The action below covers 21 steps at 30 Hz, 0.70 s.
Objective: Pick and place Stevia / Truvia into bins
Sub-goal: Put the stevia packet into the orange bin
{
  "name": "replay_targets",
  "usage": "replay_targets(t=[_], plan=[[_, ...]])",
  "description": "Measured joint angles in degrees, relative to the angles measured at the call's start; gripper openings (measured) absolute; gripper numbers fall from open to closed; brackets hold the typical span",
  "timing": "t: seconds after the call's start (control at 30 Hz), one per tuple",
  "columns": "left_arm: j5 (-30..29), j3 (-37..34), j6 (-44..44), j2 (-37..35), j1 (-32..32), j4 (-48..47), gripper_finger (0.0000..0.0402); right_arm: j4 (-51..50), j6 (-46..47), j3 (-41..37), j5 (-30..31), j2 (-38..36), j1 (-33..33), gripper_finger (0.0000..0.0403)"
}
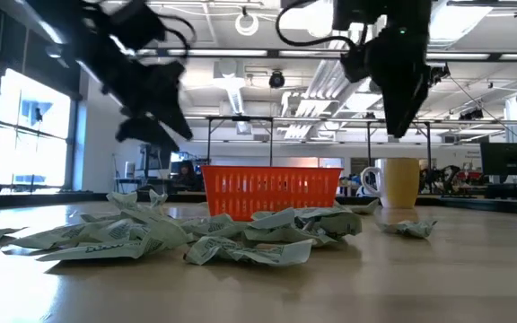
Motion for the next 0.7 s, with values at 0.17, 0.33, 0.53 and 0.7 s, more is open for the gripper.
replay_targets(t=[0.17, 0.33, 0.53, 0.7], plan=[[4.1, 12.2, 0.9, 15.5, 3.5, -10.2, 0.0246, 0.9, 2.9, -2.4, 2.0, -3.2, -0.2, 0.0291], [6.6, 21.9, 2.1, 25.3, 2.0, -16.1, 0.0257, 1.8, 2.4, -3.0, 3.9, -3.8, -0.2, 0.0291], [-1.5, 25.3, 3.0, 30.8, -0.2, -22.7, 0.0275, 4.1, 1.0, -3.0, 5.3, -3.8, -0.2, 0.0291], [-0.7, 25.2, 3.5, 33.0, 0.0, -20.6, 0.0252, 5.2, -0.3, -3.0, 6.2, -3.8, -0.5, 0.0291]])
